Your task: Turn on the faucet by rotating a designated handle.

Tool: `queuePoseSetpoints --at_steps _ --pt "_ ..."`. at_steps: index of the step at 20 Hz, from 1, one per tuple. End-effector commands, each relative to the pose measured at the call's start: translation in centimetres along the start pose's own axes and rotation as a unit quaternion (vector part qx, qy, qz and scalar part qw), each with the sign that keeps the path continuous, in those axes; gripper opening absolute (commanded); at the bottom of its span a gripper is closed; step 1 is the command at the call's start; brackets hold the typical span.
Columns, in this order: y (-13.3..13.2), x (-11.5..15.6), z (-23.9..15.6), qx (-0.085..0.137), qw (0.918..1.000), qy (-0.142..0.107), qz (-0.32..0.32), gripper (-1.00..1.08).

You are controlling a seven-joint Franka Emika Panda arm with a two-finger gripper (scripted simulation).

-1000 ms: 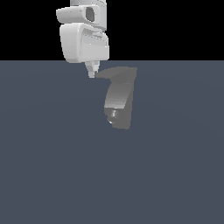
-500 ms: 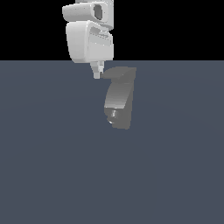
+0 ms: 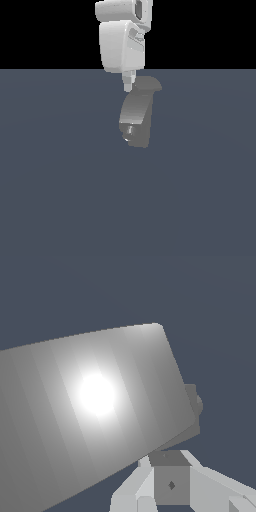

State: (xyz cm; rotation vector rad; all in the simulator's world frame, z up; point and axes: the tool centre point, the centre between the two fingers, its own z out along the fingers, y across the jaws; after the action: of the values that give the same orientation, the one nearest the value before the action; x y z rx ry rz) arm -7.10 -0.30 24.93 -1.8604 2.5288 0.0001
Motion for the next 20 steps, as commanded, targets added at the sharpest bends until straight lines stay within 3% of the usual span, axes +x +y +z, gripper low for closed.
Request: queuePoseSetpoints --at_steps 1,5,6,7,20 --pt "-0.3 2.8 0.1 0.0 0.9999 0.001 0.014 -1.0" --pt "-0.1 4.9 0.0 -0.001 0.9999 0.001 0.015 -1.0" --pt "-0.1 4.9 0.0 -0.001 0.9999 0.001 0.015 -1.0" --pt "0.0 3.2 0.0 0.001 1.0 0.0 0.003 -1.0" --pt "-4.3 8.8 0.0 0.0 1.0 0.001 0.01 -1.0"
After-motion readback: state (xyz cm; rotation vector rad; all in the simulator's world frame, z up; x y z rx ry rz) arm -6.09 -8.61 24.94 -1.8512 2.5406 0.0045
